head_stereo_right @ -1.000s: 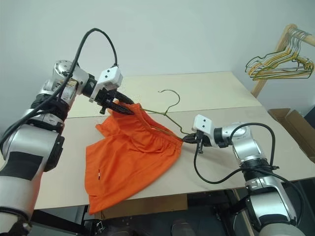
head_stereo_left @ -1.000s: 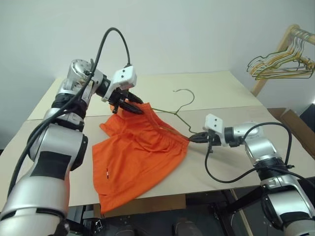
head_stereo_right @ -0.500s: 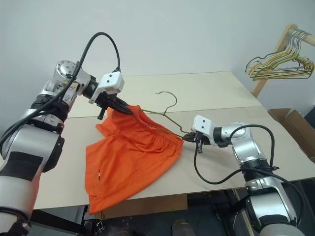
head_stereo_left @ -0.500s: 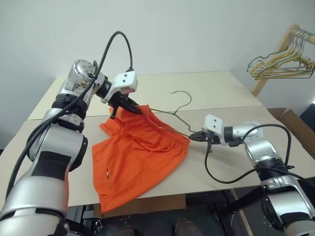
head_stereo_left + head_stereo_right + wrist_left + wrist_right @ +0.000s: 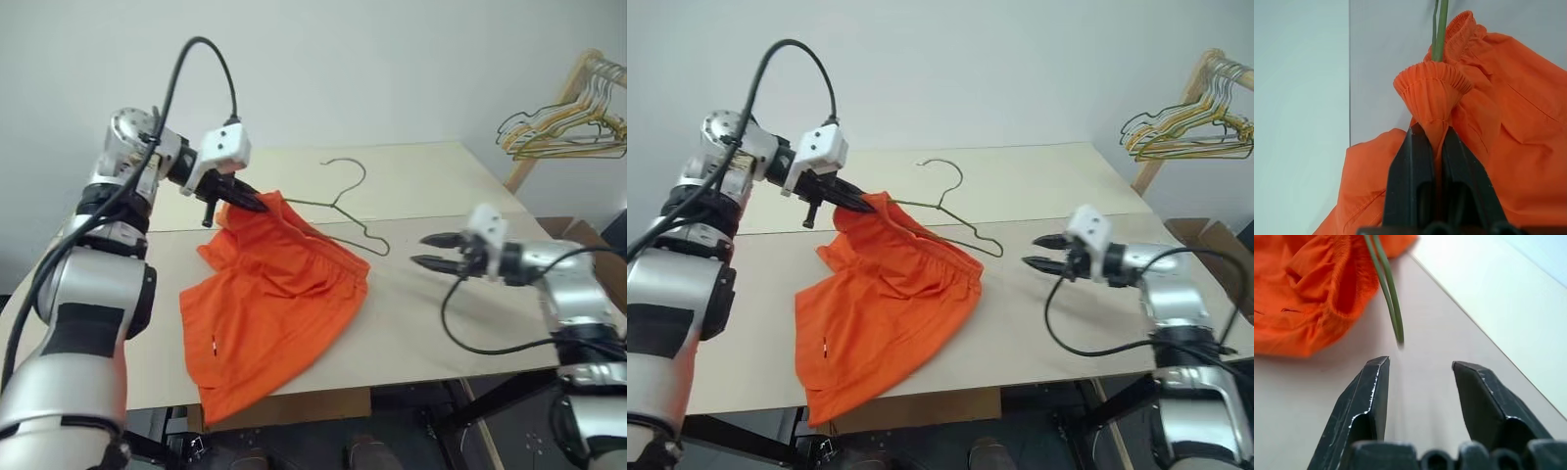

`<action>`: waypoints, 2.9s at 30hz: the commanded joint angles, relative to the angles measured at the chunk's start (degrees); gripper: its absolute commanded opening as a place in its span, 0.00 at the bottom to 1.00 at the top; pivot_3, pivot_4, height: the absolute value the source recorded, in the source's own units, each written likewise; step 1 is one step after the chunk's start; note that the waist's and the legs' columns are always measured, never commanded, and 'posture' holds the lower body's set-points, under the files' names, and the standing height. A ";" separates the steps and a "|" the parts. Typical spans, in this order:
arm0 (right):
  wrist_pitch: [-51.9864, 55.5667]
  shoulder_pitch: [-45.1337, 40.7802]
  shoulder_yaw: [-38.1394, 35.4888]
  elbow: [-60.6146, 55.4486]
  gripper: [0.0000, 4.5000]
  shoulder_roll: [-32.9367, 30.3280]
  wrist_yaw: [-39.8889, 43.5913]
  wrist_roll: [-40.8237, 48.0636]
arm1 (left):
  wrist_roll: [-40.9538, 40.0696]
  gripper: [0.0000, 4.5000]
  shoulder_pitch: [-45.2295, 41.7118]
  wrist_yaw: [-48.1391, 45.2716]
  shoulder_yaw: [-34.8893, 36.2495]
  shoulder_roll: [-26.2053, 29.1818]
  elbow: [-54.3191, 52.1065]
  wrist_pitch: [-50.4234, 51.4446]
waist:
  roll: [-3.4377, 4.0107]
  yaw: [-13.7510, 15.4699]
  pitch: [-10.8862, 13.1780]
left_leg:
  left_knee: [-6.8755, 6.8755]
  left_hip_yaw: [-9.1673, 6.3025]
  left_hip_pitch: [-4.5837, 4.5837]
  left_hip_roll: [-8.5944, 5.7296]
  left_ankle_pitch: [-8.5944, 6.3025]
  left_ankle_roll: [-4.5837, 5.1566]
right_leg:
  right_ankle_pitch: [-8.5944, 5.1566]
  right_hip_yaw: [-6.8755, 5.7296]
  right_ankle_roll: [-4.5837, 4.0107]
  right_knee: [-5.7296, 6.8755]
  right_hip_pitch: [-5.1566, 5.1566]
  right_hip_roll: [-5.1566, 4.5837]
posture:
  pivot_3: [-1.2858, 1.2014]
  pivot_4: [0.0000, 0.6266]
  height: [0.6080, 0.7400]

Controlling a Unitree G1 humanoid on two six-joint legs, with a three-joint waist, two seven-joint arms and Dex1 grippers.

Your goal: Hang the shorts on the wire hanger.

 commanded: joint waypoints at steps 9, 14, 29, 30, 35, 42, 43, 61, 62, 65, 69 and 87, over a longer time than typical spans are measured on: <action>26.72 7.40 1.85 -14.84 0.56 11.01 -10.36 9.59 | 0.22 0.00 -1.37 -0.29 3.31 0.01 -1.00 -1.25 | 0.01 -1.13 0.01 | 0.03 -0.05 0.04 0.07 -0.01 0.01 | -0.01 0.02 0.00 0.15 -0.04 0.12 | 0.48 0.00 1.00; 29.59 3.12 3.78 -12.51 0.56 18.88 -16.13 9.24 | 0.56 0.00 -1.12 -0.32 3.54 -0.01 -0.85 -1.49 | 0.07 -1.17 0.05 | 0.08 -0.07 -0.11 0.00 -0.01 0.01 | -0.01 -0.01 0.02 0.11 -0.09 0.02 | 0.47 0.00 1.00; 27.13 -4.40 4.81 0.25 0.13 26.48 -17.40 8.29 | 0.82 0.00 -0.24 0.01 4.73 -0.06 -1.24 -1.37 | 0.08 -0.80 0.05 | 0.44 -0.24 -0.37 0.01 -0.05 0.08 | -0.03 -0.21 0.06 0.53 -0.17 0.01 | 0.48 0.00 1.00; 26.97 -4.31 4.70 0.38 0.06 26.49 -17.58 8.18 | 0.77 0.00 -0.14 -0.01 4.86 0.07 -1.29 -1.28 | 0.08 -0.80 0.05 | 0.45 -0.25 -0.39 0.00 -0.05 0.08 | -0.03 -0.21 0.06 0.55 -0.17 0.00 | 0.48 0.00 1.00; 26.62 -3.66 2.57 0.75 0.00 26.02 -19.05 8.77 | -5.56 0.00 1.58 -0.45 3.95 2.72 -4.18 1.46 | 0.09 -1.09 0.05 | 0.47 -0.27 -0.39 0.01 -0.05 0.08 | -0.03 -0.23 0.06 0.60 -0.18 0.00 | 0.48 0.00 1.00; 25.90 -2.92 1.43 0.61 0.00 20.47 -15.08 8.80 | -21.53 0.00 7.87 -0.45 -6.04 12.86 -16.38 5.95 | 0.12 -1.95 0.07 | 0.46 -0.50 -0.49 0.01 -0.05 0.08 | -0.05 -0.24 0.09 0.63 -0.21 0.01 | 0.48 0.00 1.00; 25.60 -3.20 1.36 1.21 0.00 19.83 -14.90 8.57 | -23.09 0.00 8.41 -0.45 -7.44 14.16 -17.37 6.04 | 0.12 -1.94 0.07 | 0.46 -0.51 -0.49 0.00 -0.05 0.08 | -0.05 -0.24 0.09 0.63 -0.21 0.01 | 0.48 0.00 1.00; 8.43 -1.27 6.24 -6.85 0.00 4.71 -5.39 0.07 | -11.58 0.00 9.14 3.27 -6.90 11.95 -10.20 -1.86 | 0.17 -1.37 0.11 | 0.56 -0.50 -0.56 -0.10 -0.05 0.08 | -0.12 -0.26 0.18 0.42 -0.21 -0.03 | 0.47 0.00 1.00; 7.33 -1.61 6.84 -8.91 0.00 3.37 -4.83 -0.86 | -11.23 0.00 9.28 3.52 -6.12 11.20 -10.26 -1.92 | 0.18 -1.39 0.12 | 0.58 -0.49 -0.59 -0.11 -0.05 0.08 | -0.12 -0.25 0.18 0.44 -0.23 -0.04 | 0.47 0.00 1.00; 6.42 -4.03 8.47 -13.43 0.00 0.79 -5.13 -3.43 | -9.61 0.00 9.54 5.19 -4.28 9.32 -10.14 -2.65 | 0.18 -1.49 0.12 | 0.58 -0.48 -0.57 -0.10 -0.05 0.08 | -0.13 -0.24 0.19 0.42 -0.25 -0.04 | 0.47 0.00 1.00; 4.24 -7.79 9.80 -16.46 0.00 -0.76 -4.92 -6.14 | -8.76 0.00 9.68 6.59 -1.49 7.10 -9.88 -3.47 | 0.18 -1.83 0.12 | 0.55 -0.47 -0.51 -0.05 -0.05 0.08 | -0.14 -0.24 0.18 0.43 -0.25 0.02 | 0.46 0.00 1.00; -5.10 -13.37 14.48 -16.58 0.00 2.58 -4.60 -11.65 | -8.00 0.00 14.48 4.43 4.04 2.12 -15.20 -3.60 | 0.18 -1.88 0.12 | 0.58 -0.47 -0.55 -0.09 -0.05 0.08 | -0.14 -0.24 0.16 0.51 -0.27 -0.04 | 0.47 0.00 1.00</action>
